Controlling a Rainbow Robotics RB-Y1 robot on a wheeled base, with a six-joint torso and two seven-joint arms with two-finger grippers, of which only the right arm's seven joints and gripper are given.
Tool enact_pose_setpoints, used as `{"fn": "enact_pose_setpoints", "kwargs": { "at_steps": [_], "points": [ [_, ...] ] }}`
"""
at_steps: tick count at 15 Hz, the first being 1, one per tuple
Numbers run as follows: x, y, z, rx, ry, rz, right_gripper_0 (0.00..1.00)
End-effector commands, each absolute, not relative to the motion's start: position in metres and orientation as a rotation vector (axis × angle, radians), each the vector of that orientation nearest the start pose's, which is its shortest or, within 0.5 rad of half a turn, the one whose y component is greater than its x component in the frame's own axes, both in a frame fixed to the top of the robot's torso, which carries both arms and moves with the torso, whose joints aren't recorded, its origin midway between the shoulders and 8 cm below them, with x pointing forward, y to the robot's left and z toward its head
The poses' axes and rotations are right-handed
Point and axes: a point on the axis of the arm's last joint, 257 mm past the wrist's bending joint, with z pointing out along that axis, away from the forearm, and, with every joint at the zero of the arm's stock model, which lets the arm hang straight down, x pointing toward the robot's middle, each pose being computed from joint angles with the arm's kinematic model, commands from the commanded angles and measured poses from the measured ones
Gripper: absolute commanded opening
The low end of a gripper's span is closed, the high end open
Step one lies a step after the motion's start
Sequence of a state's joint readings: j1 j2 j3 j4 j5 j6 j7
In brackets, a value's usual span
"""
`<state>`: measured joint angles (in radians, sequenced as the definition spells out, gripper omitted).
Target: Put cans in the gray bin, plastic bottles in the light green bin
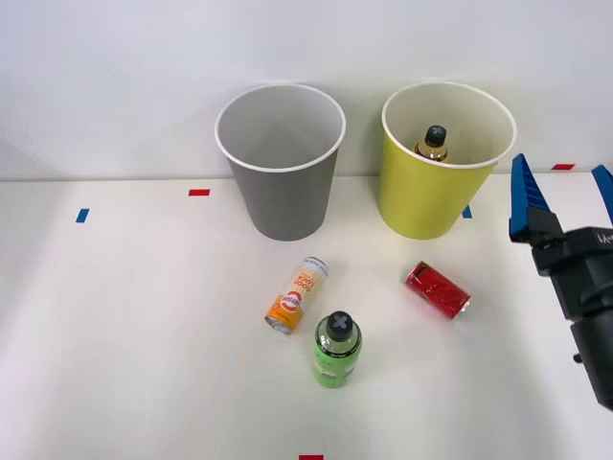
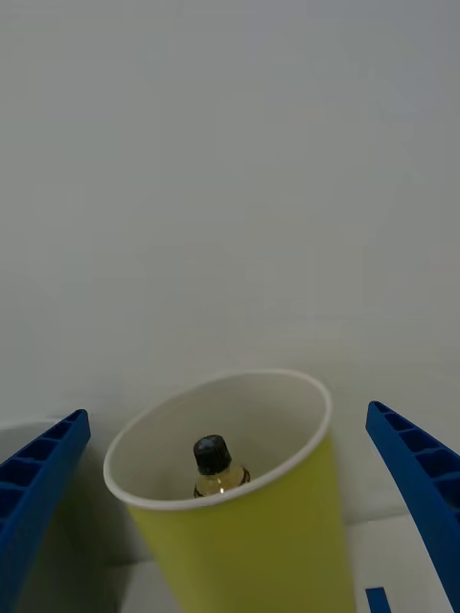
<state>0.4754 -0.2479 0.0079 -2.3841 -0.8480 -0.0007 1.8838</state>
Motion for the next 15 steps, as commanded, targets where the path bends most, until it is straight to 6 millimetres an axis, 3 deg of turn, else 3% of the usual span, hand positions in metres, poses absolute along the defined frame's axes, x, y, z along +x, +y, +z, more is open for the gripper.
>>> {"fn": "enact_pose_setpoints", "kwargs": {
  "at_steps": [1, 5, 15],
  "points": [
    [0.374, -0.276, -0.073, 0.172, 1.327, 0.244, 1.00],
    [0.363, -0.286, -0.108, 0.197, 1.411, 0.213, 1.00],
    [0.349, -0.291, -0.152, 0.242, 1.538, 0.136, 1.00]
  ]
}}
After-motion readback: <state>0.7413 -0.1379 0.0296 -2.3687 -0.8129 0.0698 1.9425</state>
